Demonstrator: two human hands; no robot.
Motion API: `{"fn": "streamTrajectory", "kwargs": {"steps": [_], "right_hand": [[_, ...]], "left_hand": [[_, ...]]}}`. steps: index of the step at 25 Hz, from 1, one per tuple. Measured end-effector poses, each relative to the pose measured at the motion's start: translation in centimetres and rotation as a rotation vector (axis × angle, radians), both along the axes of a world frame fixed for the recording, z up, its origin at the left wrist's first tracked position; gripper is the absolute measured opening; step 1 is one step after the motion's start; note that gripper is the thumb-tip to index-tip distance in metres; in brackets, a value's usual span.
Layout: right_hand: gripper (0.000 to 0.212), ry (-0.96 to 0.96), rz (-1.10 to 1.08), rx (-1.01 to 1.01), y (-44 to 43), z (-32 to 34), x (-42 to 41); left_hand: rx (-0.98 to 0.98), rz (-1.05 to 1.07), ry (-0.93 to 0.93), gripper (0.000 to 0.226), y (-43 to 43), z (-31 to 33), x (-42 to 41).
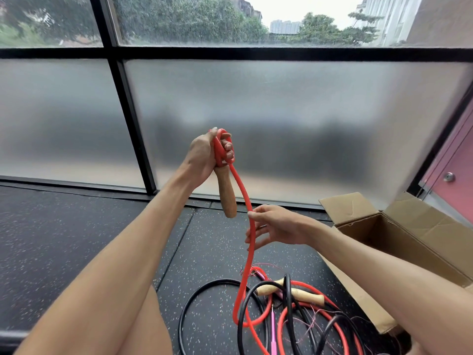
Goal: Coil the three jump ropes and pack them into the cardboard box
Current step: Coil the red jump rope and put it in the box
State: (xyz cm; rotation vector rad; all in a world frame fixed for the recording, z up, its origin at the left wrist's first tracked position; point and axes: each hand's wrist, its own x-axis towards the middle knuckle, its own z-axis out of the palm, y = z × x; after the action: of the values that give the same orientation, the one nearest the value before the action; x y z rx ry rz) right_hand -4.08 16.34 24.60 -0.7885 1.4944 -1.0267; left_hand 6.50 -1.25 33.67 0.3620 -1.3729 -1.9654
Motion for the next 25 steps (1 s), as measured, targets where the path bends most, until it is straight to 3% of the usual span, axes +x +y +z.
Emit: {"fn": "streamTrajectory", "kwargs": {"steps": [5, 9, 12, 14, 16, 18, 21, 25], "right_hand": [[0.032, -0.016, -0.03, 0.009, 0.3, 0.6, -0.1], [0.024, 0.07, 0.138, 0.092, 1.0, 0.9, 0.5], [0.02, 0.217, 0.095, 0.088, 1.2, 0.7, 0.7], [0.021, 0.383, 0.003, 0.066, 1.0, 0.4, 0.8], [0.025, 0.686, -0.098, 0.039, 0.6, 0.2, 0.7], [0.027, 0.997, -0.164, -0.044, 0.5, 0.6, 0.6], [0.025, 1.272, -0.121, -0.214, 0.9, 1.7, 0.6], [0.026, 1.636, -0.047, -0.402, 1.3, 3.2, 0.3]], "left_hand": [[-0.448, 0.275, -0.195, 0.024, -0.1, -1.2, 0.0], [-0.608, 0.393, -0.236, 0.021, 0.7, -2.1, -0.9], [-0.863, 0.547, -0.406, 0.031, 0.3, -3.2, -0.9], [-1.067, 0.64, -0.527, 0.036, 0.4, -3.8, -0.6], [-1.172, 0.662, -0.64, 0.039, 0.0, -4.2, -0.4], [-1.164, 0.619, -0.744, 0.04, -0.7, -4.4, -0.1], [-1.125, 0.452, -0.796, 0.038, -1.0, -4.6, 0.2], [-1.075, 0.215, -0.784, 0.021, -0.5, -4.5, 0.2]]}}
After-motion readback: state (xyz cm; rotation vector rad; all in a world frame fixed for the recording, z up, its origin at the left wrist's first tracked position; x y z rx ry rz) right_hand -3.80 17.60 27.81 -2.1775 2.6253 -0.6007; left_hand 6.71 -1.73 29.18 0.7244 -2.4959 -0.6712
